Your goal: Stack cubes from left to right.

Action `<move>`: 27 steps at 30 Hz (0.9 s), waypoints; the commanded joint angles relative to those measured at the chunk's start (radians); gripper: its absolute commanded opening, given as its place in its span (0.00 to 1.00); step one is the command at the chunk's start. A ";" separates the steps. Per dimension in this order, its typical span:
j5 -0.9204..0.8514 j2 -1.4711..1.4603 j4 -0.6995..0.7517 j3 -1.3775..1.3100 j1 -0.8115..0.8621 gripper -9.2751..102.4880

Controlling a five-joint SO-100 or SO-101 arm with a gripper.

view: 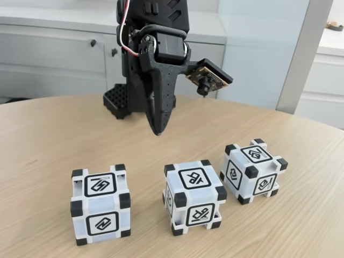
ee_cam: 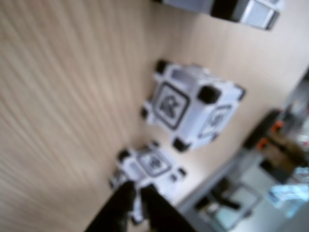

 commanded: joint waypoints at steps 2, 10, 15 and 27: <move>-0.002 0.000 0.005 -0.044 -0.002 0.08; 0.002 0.000 0.005 -0.044 -0.002 0.08; -0.003 0.000 0.005 -0.044 -0.002 0.08; 0.034 -0.002 0.002 -0.044 -0.002 0.08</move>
